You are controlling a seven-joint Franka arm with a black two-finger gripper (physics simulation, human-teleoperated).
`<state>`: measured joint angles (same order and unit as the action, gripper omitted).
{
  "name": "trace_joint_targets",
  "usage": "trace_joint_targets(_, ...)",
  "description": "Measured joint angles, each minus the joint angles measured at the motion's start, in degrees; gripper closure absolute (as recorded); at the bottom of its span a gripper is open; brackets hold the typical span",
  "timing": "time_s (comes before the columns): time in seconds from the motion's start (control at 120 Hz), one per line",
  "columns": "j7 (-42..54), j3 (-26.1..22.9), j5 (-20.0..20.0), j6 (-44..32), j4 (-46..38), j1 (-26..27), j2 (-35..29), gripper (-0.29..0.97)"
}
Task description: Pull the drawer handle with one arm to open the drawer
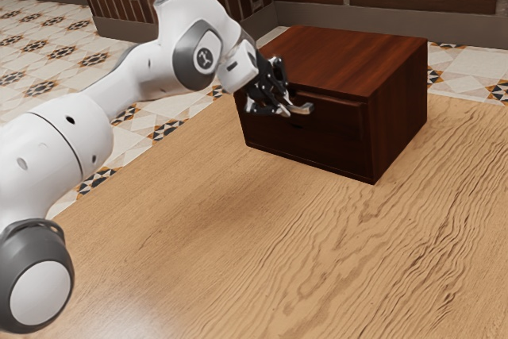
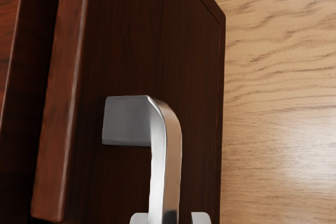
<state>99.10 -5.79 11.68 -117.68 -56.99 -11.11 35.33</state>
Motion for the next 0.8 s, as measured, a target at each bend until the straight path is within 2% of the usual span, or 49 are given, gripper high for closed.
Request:
trace_joint_targets(0.208,0.09,0.01,-0.1,-0.22,-10.89,-0.8,-7.47,0.76)
trace_joint_targets(0.55,1.53,0.23,-1.85,-0.4,-27.56,-1.46,-20.76,0.76)
trace_joint_targets(0.8,2.21,0.41,-2.23,-0.23,-36.75,-1.33,-28.05,0.67)
